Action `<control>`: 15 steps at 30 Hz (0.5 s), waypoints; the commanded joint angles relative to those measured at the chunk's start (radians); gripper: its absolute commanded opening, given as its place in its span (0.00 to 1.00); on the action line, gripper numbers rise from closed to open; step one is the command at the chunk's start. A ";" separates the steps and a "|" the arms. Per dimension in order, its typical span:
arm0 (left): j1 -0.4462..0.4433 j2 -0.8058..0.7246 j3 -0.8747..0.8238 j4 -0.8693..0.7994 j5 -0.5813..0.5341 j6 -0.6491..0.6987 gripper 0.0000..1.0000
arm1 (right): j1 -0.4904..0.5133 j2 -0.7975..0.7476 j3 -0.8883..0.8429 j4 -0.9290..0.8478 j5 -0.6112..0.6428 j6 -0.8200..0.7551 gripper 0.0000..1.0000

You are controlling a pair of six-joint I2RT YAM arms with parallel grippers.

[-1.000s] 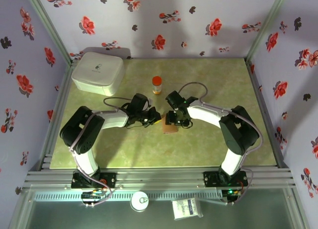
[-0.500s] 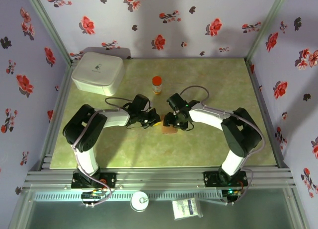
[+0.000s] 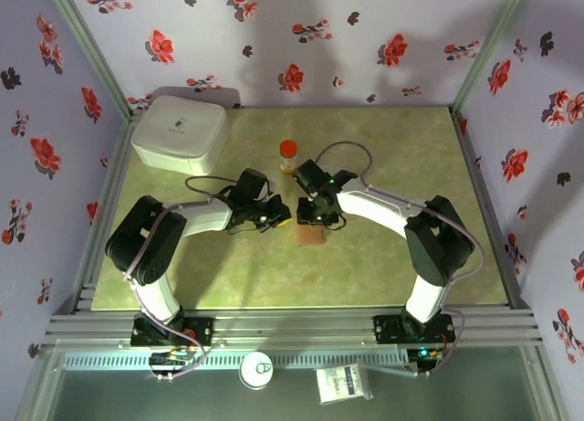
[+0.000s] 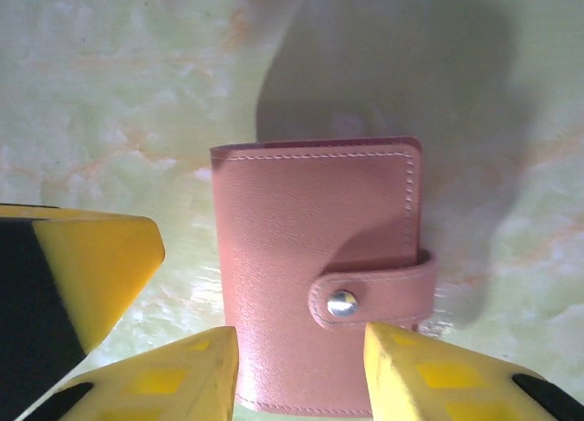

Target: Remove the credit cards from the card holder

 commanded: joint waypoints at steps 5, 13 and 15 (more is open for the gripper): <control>0.013 -0.036 -0.033 0.003 -0.005 0.020 0.00 | 0.027 0.102 0.111 -0.148 0.094 -0.047 0.40; 0.020 -0.031 -0.038 0.022 0.009 0.016 0.00 | 0.024 0.145 0.113 -0.148 0.074 -0.040 0.39; 0.021 -0.027 -0.040 0.032 0.016 0.011 0.00 | 0.022 0.149 0.103 -0.132 0.060 -0.030 0.39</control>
